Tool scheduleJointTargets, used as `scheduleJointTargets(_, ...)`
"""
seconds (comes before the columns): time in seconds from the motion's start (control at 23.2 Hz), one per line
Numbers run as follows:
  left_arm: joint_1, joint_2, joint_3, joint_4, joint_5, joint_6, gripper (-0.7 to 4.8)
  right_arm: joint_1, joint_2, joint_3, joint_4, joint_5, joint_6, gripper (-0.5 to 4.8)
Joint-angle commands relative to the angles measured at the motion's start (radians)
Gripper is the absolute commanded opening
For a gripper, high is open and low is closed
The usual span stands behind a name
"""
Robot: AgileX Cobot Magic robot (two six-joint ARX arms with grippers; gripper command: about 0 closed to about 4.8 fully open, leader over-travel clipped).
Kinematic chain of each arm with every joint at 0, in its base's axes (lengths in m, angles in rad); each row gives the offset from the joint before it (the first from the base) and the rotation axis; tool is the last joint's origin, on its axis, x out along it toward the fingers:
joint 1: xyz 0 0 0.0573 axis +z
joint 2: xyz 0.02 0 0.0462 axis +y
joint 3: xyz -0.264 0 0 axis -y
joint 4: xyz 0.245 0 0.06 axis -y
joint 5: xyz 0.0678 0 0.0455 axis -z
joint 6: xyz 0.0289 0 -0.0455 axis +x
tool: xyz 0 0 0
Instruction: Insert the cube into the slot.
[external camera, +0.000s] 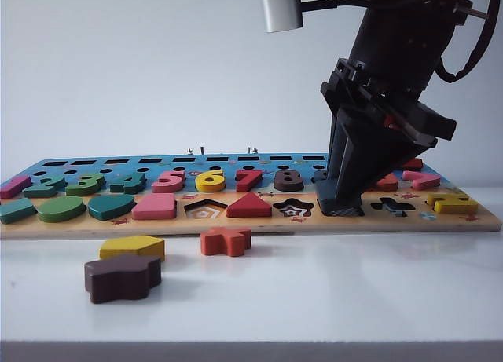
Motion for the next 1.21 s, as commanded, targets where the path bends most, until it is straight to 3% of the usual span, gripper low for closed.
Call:
scheduleJointTargets(0.04, 0.000, 0.000, 0.005, 0.006, 0.005, 0.008, 0.17, -0.003, -0.001, 0.003, 0.014, -0.006, -0.005, 1.10)
scheduleJointTargets(1.21, 0.000, 0.000, 0.005, 0.007, 0.005, 0.008, 0.17, -0.009, 0.000, -0.015, 0.013, -0.032, -0.005, 1.10)
